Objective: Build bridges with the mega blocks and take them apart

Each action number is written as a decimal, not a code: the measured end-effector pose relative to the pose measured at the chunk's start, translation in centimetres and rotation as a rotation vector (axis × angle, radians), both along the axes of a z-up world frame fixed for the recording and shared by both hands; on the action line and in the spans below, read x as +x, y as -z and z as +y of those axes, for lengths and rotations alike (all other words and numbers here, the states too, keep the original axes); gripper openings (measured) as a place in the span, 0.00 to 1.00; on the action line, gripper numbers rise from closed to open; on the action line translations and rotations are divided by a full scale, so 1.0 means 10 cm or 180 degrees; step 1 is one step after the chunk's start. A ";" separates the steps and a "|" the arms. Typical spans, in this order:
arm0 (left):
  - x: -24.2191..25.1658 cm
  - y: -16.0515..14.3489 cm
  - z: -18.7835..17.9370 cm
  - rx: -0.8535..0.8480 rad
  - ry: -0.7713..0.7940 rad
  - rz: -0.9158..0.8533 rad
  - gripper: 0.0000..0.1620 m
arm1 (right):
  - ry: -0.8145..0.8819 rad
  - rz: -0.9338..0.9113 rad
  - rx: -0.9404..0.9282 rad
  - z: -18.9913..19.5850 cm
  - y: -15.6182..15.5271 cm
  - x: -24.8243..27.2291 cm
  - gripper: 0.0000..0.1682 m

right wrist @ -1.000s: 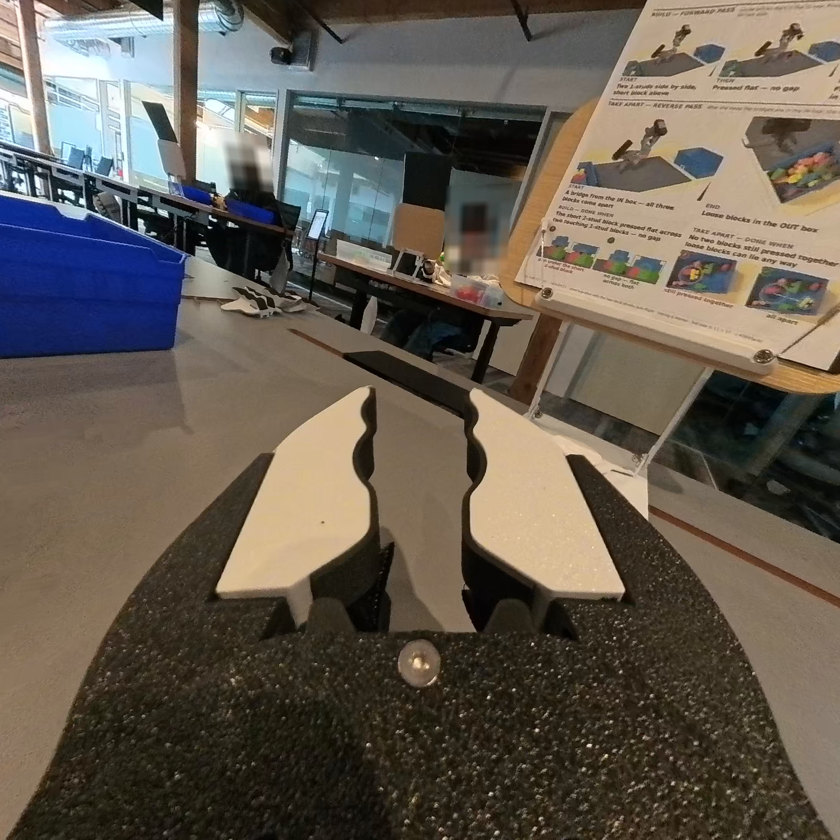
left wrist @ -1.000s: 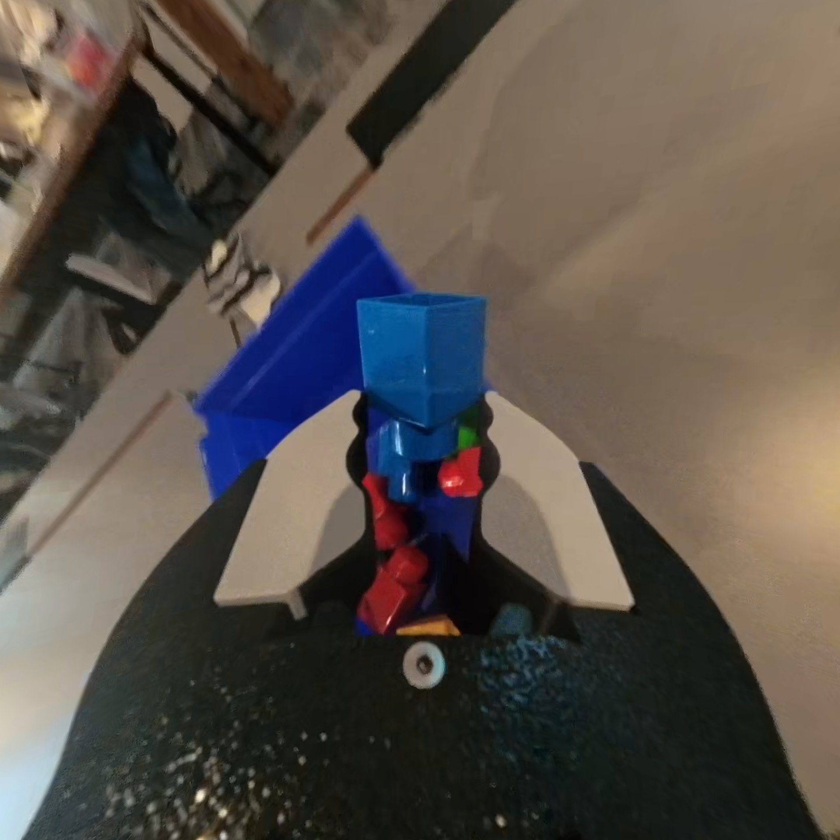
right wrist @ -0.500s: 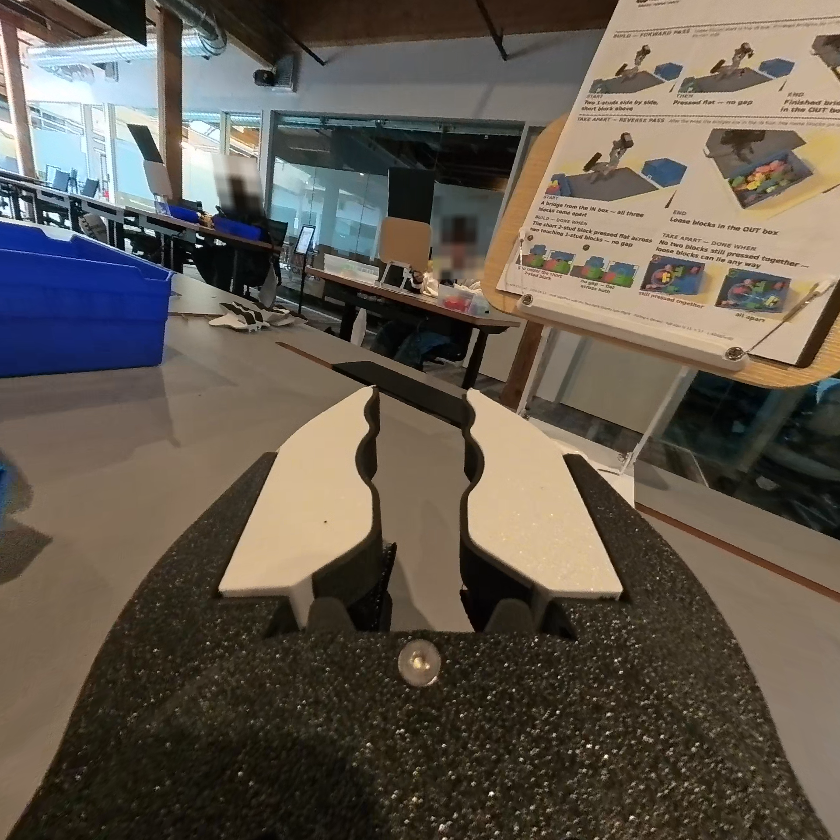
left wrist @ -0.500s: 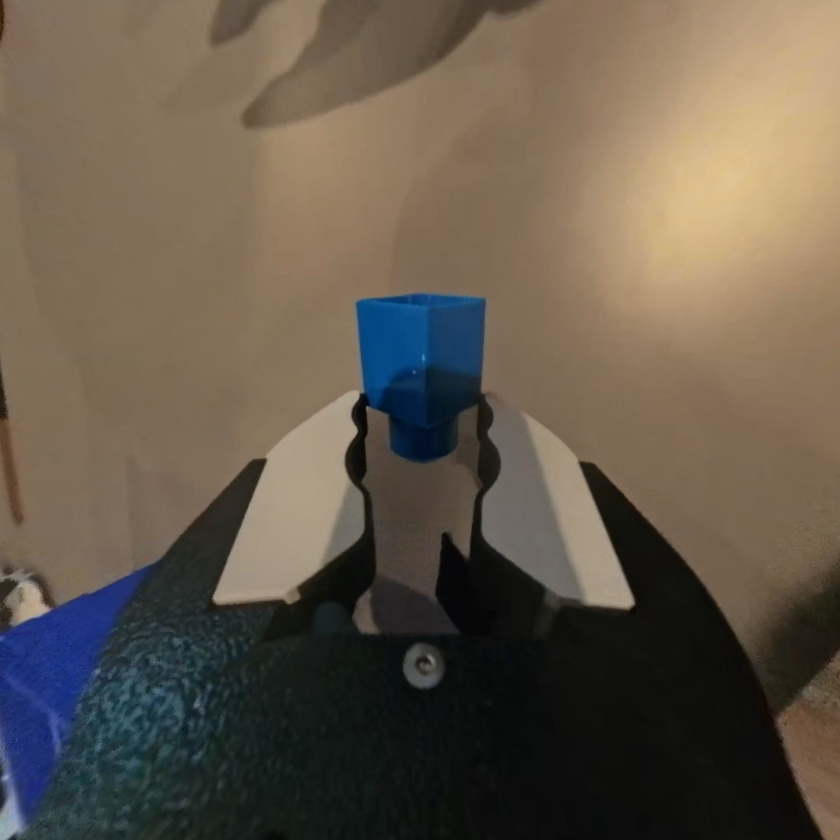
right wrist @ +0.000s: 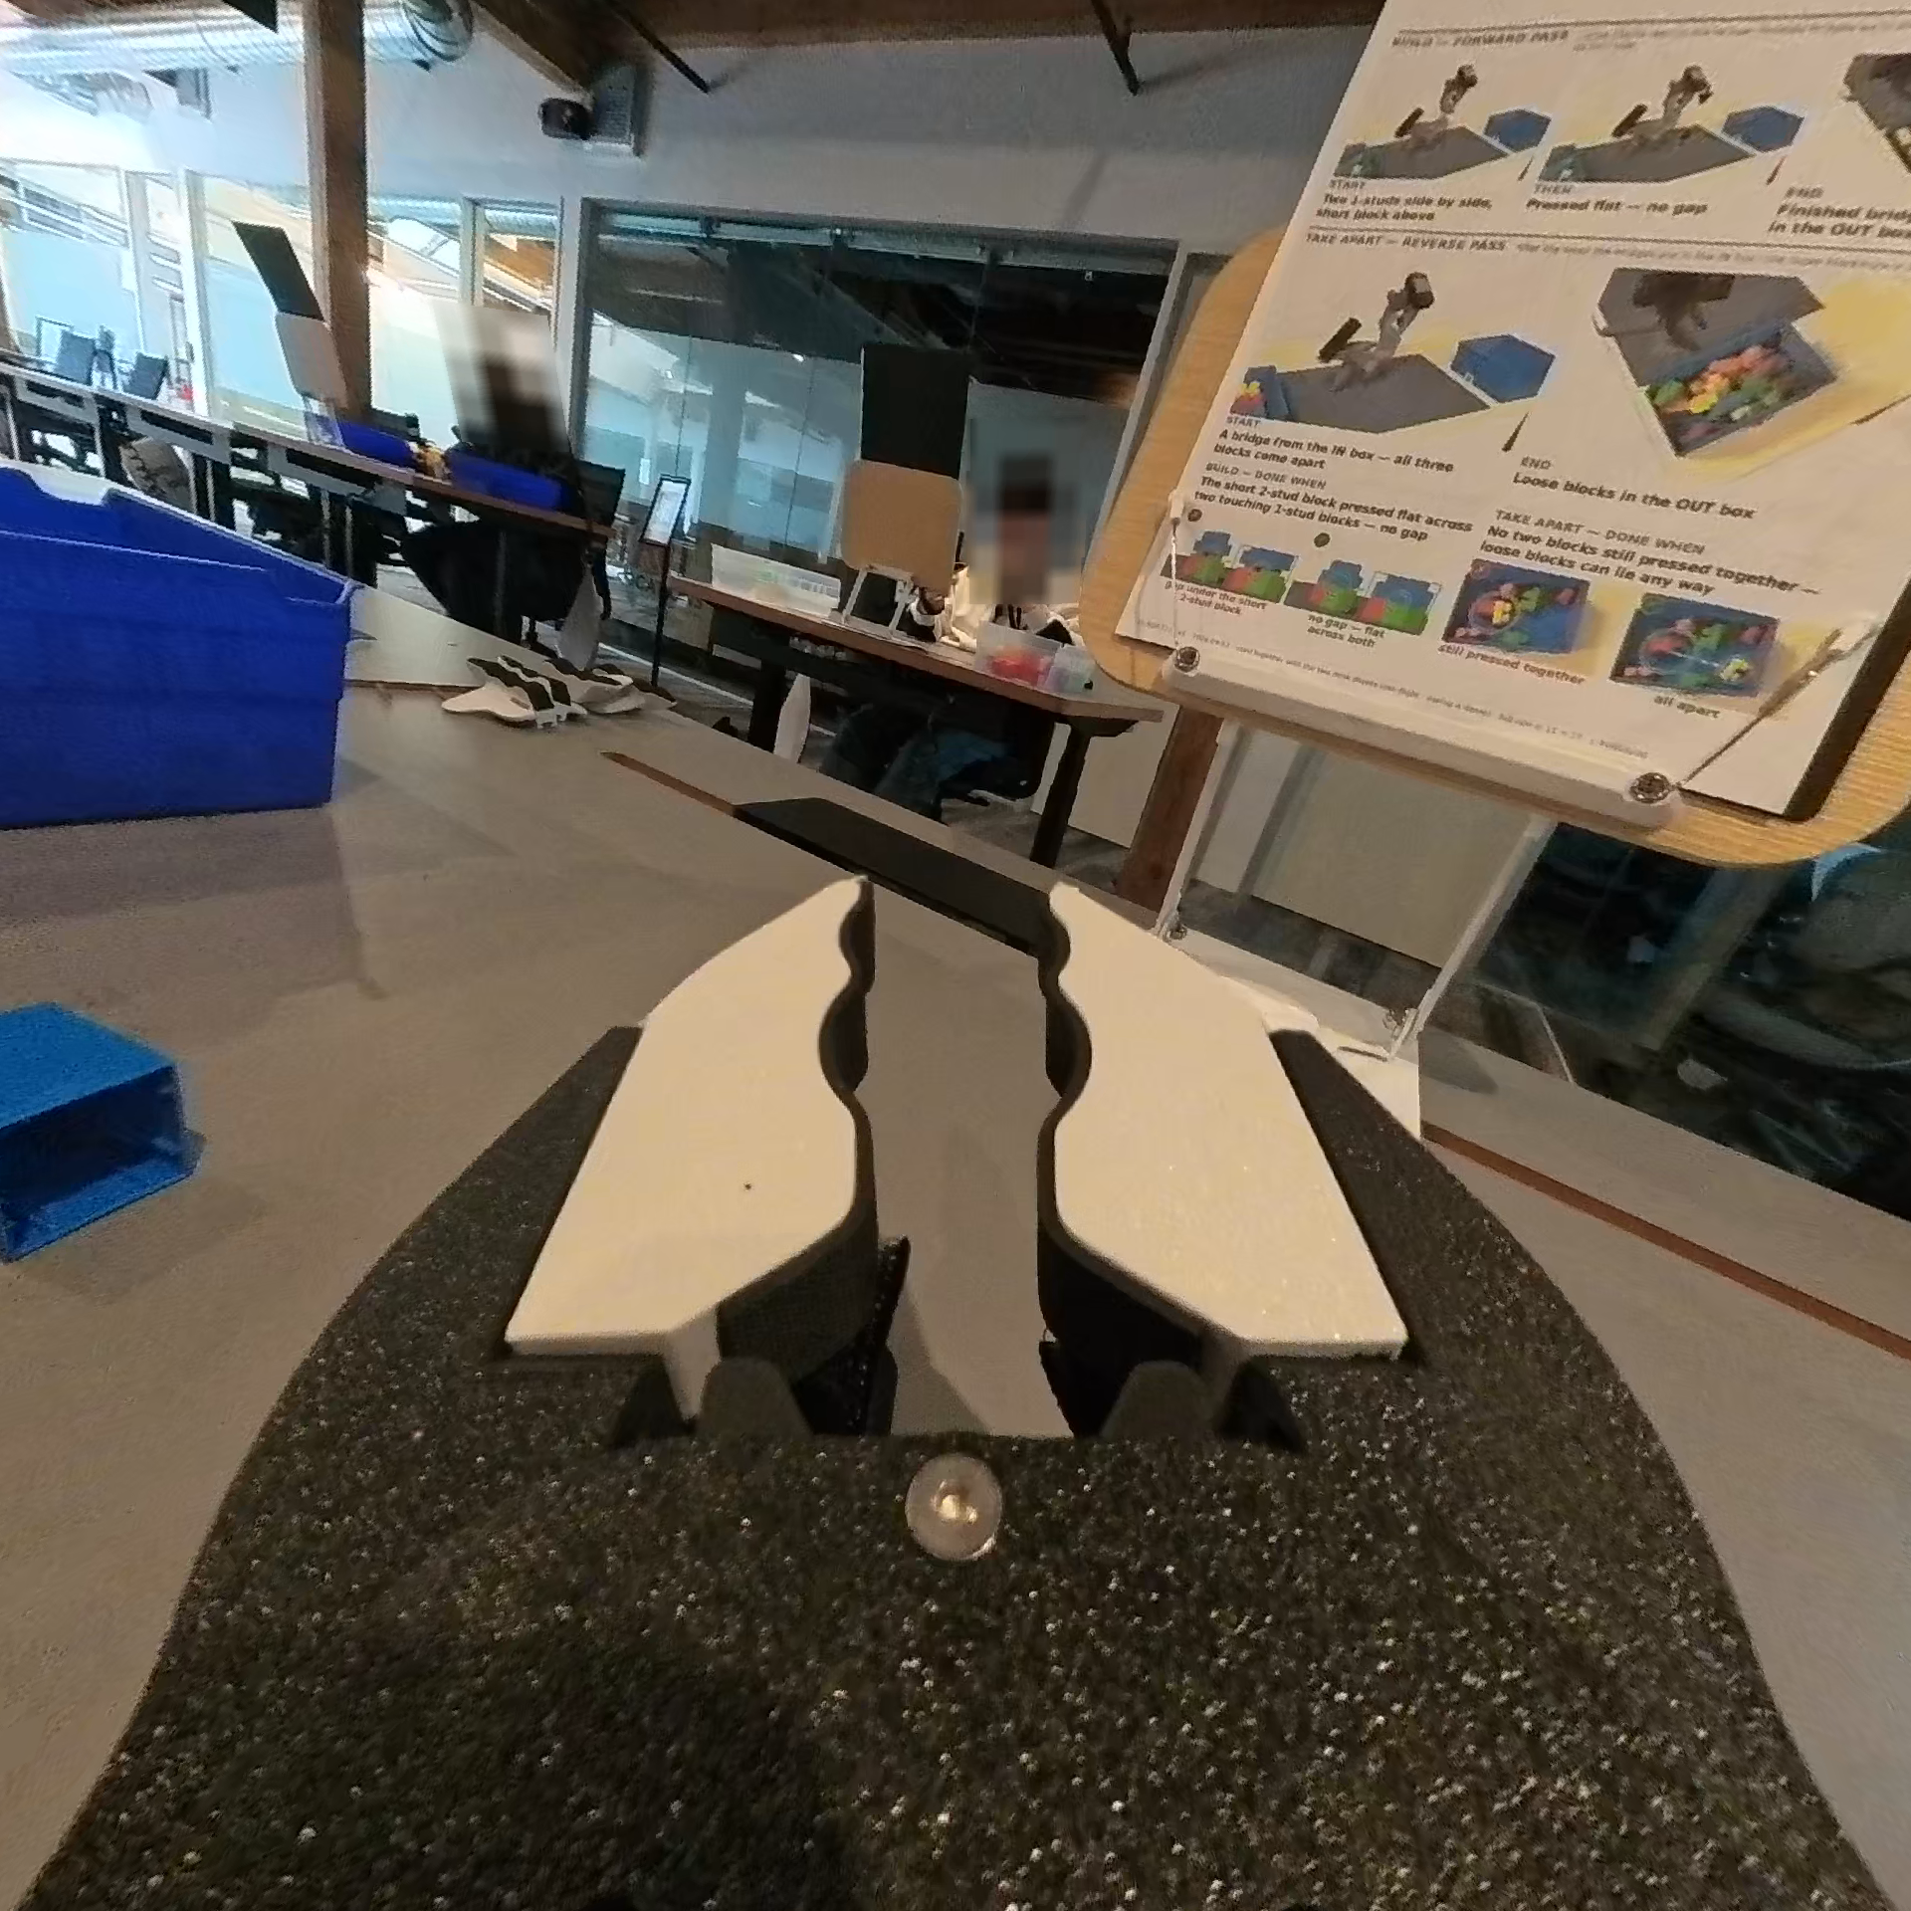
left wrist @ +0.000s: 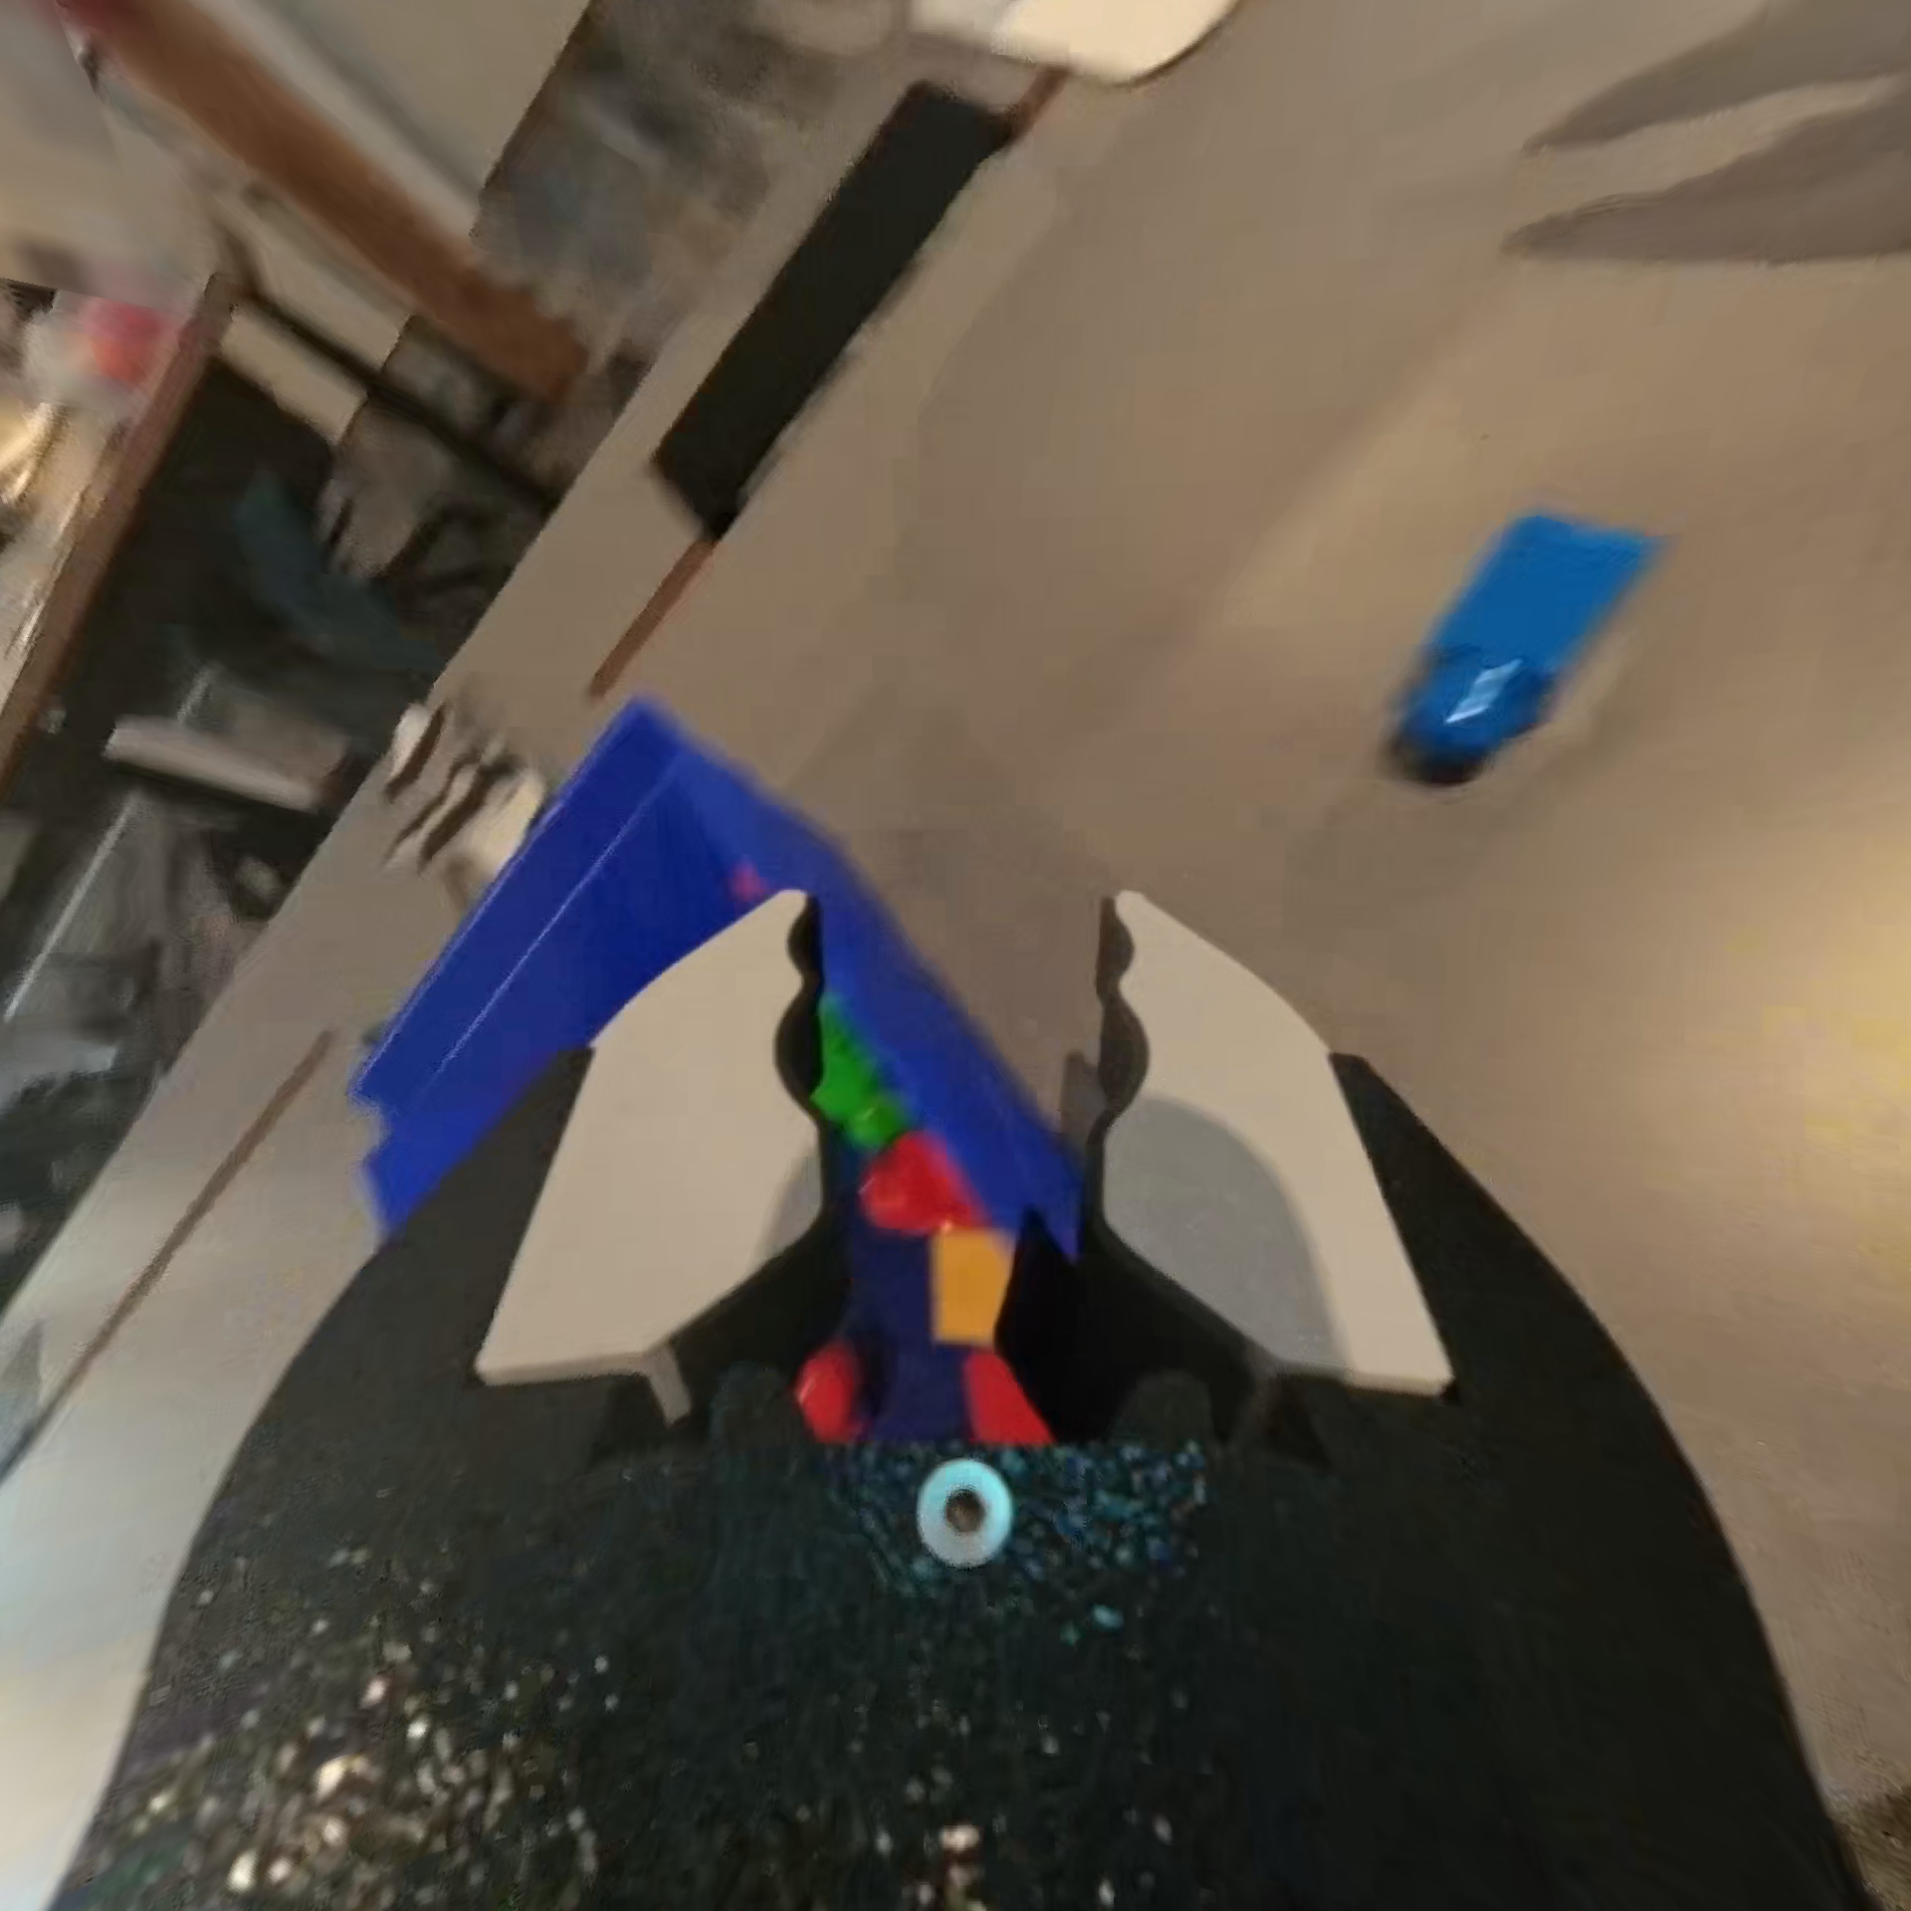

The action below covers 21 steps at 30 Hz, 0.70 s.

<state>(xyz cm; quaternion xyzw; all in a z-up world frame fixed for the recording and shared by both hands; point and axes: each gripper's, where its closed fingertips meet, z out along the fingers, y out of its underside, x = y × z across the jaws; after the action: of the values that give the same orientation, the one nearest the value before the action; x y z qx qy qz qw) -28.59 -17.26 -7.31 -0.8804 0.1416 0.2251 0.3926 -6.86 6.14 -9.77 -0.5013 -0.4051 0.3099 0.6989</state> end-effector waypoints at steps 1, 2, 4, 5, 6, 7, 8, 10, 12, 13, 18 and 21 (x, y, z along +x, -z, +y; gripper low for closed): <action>-0.25 0.01 -0.09 -0.0040 -0.0184 -0.0064 0.28 | 0.0004 -0.0002 0.0000 0.00 0.00 0.00 0.17; -0.48 0.08 -0.18 -0.0139 -0.0336 -0.0167 0.23 | 0.0003 -0.0007 0.0004 0.00 0.00 0.00 0.17; -0.86 0.31 -0.33 -0.0471 -0.0585 -0.0375 0.18 | 0.0002 -0.0023 0.0019 -0.01 0.01 -0.01 0.17; -1.01 0.43 -0.39 -0.0636 -0.0671 -0.0414 0.17 | -0.0001 -0.0030 0.0024 -0.01 0.01 -0.01 0.17; -1.13 0.54 -0.43 -0.0787 -0.0717 -0.0413 0.19 | -0.0001 -0.0032 0.0024 -0.01 0.01 -0.01 0.16; -1.22 0.65 -0.47 -0.0948 -0.0746 -0.0414 0.21 | -0.0001 -0.0031 0.0020 -0.01 0.01 -0.01 0.16; -1.27 0.75 -0.49 -0.1111 -0.0753 -0.0444 0.23 | -0.0004 -0.0029 0.0010 -0.01 0.01 -0.02 0.15; -1.31 0.90 -0.49 -0.1343 -0.0694 -0.0486 0.28 | -0.0013 -0.0022 -0.0006 0.00 0.01 -0.02 0.15; -1.34 0.97 -0.42 -0.1426 -0.0635 -0.0486 0.31 | -0.0017 -0.0022 -0.0013 0.00 0.01 -0.03 0.15; -1.34 1.00 -0.38 -0.1450 -0.0606 -0.0533 0.32 | -0.0023 -0.0023 -0.0010 0.00 0.01 -0.03 0.15; -1.39 1.17 -0.31 -0.1745 -0.0603 -0.0654 0.35 | -0.0046 -0.0052 0.0017 -0.01 0.02 -0.05 0.14; -1.40 1.28 -0.33 -0.1972 -0.0615 -0.0638 0.34 | -0.0057 -0.0064 0.0020 -0.01 0.02 -0.06 0.14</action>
<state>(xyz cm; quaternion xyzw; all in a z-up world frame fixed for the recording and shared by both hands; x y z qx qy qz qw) -42.64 -20.53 -20.11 -0.9850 0.0799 0.1198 0.0952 -7.45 6.01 -10.00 -0.4985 -0.4176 0.3098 0.6936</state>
